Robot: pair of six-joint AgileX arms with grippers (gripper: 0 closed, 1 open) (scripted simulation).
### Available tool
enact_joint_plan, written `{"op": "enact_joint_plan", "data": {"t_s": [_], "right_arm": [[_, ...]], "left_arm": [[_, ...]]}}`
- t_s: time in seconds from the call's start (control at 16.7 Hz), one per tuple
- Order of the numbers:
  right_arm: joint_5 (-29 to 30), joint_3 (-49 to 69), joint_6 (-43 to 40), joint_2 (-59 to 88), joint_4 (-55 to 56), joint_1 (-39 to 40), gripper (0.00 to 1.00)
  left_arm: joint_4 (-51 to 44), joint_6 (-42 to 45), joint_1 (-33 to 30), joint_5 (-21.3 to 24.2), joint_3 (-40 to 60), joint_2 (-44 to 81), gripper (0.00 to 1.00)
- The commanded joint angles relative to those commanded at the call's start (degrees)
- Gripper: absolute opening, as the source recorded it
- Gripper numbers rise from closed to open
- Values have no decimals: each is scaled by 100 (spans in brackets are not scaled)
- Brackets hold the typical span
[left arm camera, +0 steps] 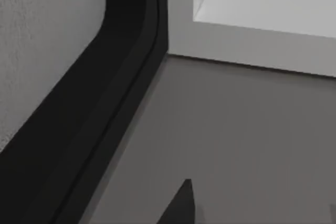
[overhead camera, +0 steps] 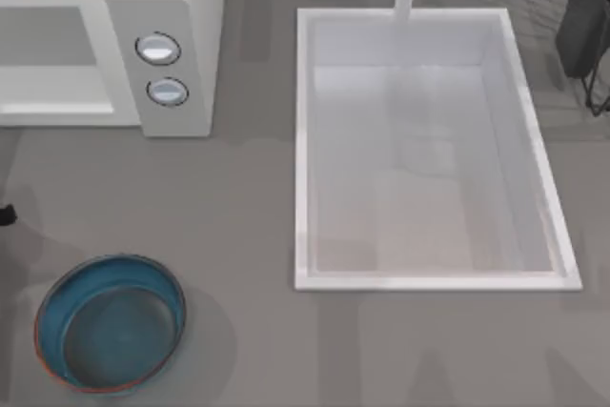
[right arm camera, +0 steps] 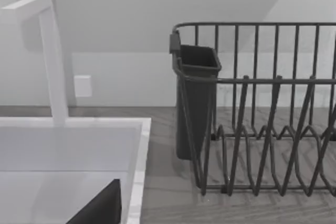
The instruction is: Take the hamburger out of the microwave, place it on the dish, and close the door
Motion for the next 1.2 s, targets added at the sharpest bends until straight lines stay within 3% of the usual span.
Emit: {"op": "enact_joint_plan", "data": {"t_s": [0.3,0.96,1.2], "right_arm": [[0,0,0,0,0,0,100],[0,0,0,0,0,0,100],[0,0,0,0,0,0,100]], "left_arm": [[-553,-3,0,-5,80,-555,0],[-3637,0,11,-40,305,-3344,0],[-3956,0,13,-44,328,-3628,0]]}}
